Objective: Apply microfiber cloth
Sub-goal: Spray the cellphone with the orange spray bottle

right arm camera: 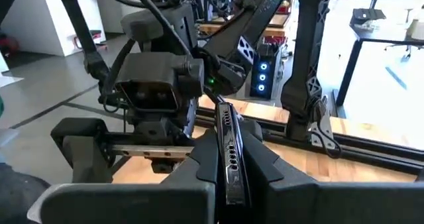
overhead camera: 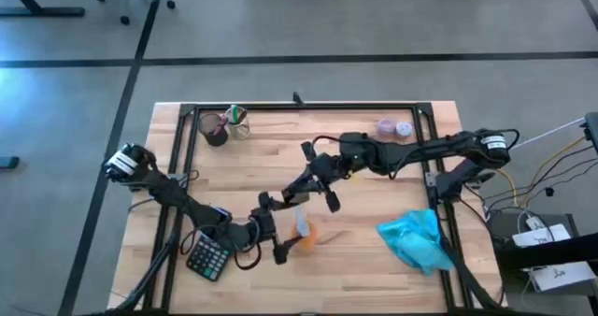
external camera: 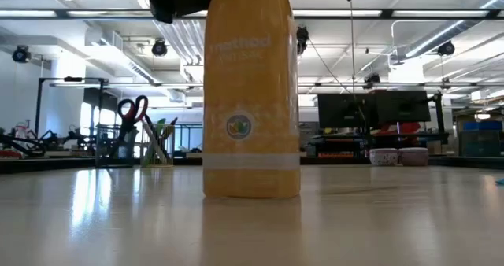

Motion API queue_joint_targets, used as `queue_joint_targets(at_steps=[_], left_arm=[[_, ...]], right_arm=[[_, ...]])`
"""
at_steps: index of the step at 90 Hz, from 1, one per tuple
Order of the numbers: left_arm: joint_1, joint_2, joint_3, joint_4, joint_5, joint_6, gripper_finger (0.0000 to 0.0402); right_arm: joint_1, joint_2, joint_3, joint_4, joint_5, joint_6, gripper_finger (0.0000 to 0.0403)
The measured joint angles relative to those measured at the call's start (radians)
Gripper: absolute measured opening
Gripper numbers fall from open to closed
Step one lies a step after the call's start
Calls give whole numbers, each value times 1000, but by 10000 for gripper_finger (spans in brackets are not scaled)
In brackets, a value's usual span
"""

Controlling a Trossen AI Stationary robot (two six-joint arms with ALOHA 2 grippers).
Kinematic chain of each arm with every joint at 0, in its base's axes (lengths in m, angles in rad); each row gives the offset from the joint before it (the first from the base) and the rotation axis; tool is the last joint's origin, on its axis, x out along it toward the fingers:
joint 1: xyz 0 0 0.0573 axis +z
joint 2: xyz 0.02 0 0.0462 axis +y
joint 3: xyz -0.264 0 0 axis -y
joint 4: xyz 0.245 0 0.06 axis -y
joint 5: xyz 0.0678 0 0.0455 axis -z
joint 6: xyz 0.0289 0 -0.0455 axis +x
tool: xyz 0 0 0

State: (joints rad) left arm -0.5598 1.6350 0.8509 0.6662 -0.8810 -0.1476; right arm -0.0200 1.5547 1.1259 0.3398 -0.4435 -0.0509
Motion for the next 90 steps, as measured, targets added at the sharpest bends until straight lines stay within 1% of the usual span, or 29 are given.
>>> queue_joint_targets(at_steps=[21, 51, 61, 66, 72, 77, 90], left_arm=[[0, 5, 0, 3, -26, -11, 390], [0, 5, 0, 3, -26, -12, 389], [1, 5, 0, 4, -9, -20, 380], [2, 5, 0, 4, 1, -23, 362], [2, 5, 0, 4, 5, -28, 329], [2, 5, 0, 5, 18, -34, 295], [2, 5, 0, 6, 93, -55, 195]], right_arm=[[-6, 0, 0, 9, 0, -1, 7], [-5, 0, 0, 10, 0, -2, 7], [-5, 0, 0, 10, -2, 0, 7], [-4, 0, 0, 11, 1, 2, 7], [-4, 0, 0, 13, 21, 1, 7], [-4, 0, 0, 22, 23, 1, 7], [-7, 0, 13, 68, 32, -3, 7]])
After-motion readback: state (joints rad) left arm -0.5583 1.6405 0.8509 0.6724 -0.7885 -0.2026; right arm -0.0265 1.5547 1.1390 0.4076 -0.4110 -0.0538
